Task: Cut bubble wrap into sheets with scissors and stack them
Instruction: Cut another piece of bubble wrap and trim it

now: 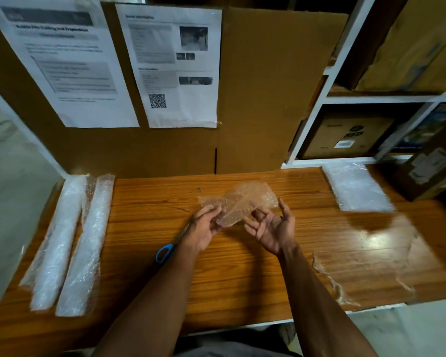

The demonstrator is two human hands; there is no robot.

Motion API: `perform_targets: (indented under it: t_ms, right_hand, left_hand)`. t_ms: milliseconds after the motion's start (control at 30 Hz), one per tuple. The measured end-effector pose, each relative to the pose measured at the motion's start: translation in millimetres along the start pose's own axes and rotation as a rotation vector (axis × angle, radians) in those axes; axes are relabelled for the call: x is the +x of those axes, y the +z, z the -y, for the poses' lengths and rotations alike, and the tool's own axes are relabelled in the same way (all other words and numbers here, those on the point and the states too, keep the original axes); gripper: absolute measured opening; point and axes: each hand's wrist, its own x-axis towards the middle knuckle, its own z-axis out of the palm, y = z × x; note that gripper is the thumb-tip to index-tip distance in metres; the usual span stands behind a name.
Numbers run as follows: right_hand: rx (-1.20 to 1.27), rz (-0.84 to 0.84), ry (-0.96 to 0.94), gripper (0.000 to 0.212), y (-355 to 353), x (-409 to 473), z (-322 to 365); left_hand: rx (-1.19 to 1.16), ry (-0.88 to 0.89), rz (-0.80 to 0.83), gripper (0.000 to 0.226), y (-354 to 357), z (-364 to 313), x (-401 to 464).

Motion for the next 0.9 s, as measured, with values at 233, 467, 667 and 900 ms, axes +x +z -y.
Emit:
perform_targets:
  t_ms: [233,467,667,900]
  right_hand:
    - [-0.128,-0.161,-0.032,0.120,-36.7,-7.9,26.2]
    - [0.007,-0.141,-0.067,0.115,-28.6,-13.7,31.5]
    - [-0.256,0.045,0.184,0.091,-28.7,-12.8,27.6]
    - [-0.575,-0.128,0.088,0.041,-28.0,-8.9,33.9]
  left_hand:
    - [0.160,-0.008,0.126,0.024,5.8,-24.7,6.4]
    - [0.197,-0.025,0.118,0.032,12.0,-26.3,3.8]
    - [0.298,-0.043,0.150,0.022,5.8,-25.0,5.0]
    - [0.520,0.025,0.089,0.028,7.7,-20.9,6.2]
